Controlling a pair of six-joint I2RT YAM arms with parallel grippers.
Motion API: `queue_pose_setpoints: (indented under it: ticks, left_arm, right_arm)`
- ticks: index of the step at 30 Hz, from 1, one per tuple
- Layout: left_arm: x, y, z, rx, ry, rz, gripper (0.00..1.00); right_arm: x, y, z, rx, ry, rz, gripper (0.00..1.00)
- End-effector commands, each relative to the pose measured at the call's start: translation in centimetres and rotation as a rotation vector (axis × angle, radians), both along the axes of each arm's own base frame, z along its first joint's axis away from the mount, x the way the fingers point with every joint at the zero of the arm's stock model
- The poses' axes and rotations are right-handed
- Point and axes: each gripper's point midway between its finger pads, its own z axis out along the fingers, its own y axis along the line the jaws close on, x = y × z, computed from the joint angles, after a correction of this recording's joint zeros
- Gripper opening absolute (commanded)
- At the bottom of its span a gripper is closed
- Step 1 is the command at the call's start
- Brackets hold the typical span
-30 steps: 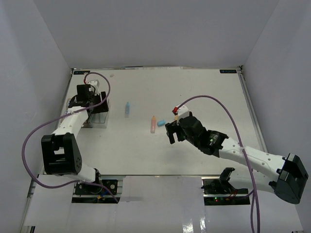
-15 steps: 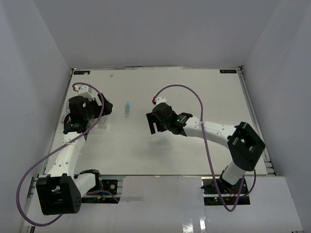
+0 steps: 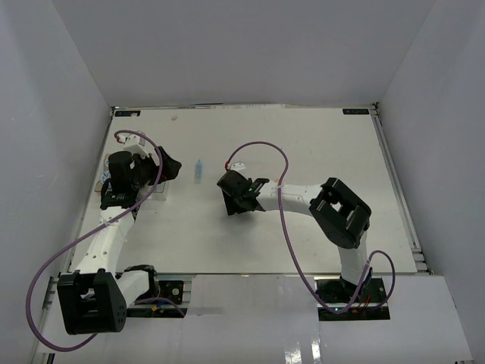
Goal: Sort the stationery into containers
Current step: Pick up the pen from the center of the board.
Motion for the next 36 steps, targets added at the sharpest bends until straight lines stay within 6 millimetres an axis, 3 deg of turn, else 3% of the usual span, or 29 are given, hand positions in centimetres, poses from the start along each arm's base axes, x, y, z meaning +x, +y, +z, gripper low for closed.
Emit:
queue_pose_setpoints:
  ticks: [1,9,26,32,36]
  left_arm:
    - [0.2,-0.5,1.4,-0.022,-0.036,-0.021,0.98]
    - [0.0,-0.7,1.3,-0.022,-0.029,-0.031,0.98]
    - [0.0,-1.3,0.7,-0.038,-0.017,-0.066,0.98]
    - [-0.1,-1.6,0.8,-0.061,-0.020,-0.077,0.98]
    - [-0.4,-2.7,1.1,-0.113,-0.030,-0.120,0.98]
  right_arm:
    - [1.1,0.2,-0.2,0.003,-0.024,-0.074,0.62]
    - [1.4,-0.8,-1.7,-0.030,-0.036,-0.130,0.49]
    - [1.8,-0.7,-2.8,-0.056,-0.038,-0.149,0.49]
    - [1.7,-0.9,-2.7,-0.048,-0.048,-0.138,0.24]
    - [2.0,-0.4,-0.4,0.015,-0.102,-0.119,0.17]
